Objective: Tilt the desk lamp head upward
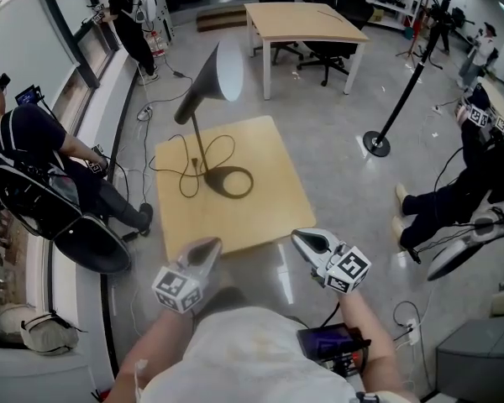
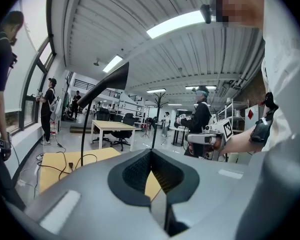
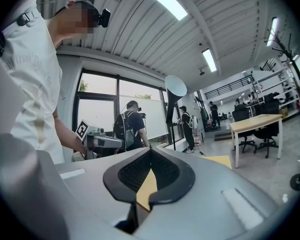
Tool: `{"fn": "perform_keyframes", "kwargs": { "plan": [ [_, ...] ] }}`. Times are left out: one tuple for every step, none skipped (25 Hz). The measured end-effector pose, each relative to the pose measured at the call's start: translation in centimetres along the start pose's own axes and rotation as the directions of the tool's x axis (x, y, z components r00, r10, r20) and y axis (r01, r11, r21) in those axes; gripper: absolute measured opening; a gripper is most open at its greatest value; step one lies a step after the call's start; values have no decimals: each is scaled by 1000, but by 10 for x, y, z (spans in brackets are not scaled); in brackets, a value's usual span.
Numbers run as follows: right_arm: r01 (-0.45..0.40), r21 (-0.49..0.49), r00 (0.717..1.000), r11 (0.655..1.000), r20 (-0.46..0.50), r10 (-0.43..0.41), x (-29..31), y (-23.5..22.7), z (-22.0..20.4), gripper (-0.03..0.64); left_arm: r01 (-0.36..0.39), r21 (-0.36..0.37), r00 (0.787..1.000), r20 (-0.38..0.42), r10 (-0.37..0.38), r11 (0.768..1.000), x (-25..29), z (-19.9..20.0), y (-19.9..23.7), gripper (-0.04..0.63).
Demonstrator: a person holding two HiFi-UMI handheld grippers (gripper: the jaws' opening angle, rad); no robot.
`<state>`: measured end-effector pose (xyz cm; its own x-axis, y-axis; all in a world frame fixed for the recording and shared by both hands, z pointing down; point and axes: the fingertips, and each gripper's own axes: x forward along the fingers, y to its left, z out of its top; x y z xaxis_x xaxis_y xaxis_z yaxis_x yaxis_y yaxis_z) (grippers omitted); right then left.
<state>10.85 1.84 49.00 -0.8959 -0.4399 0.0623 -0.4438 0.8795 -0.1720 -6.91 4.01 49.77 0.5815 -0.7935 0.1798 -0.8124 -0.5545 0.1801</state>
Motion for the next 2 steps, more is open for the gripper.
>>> {"fn": "perform_keyframes", "kwargs": {
  "plan": [
    [3, -2, 1000, 1000, -2, -3, 0, 0, -1, 14, 2, 3, 1000, 2, -2, 1000, 0, 0, -1, 2],
    [6, -5, 1000, 1000, -3, -6, 0, 0, -3, 14, 4, 5, 1000, 4, -4, 1000, 0, -1, -1, 2]
  ]
}}
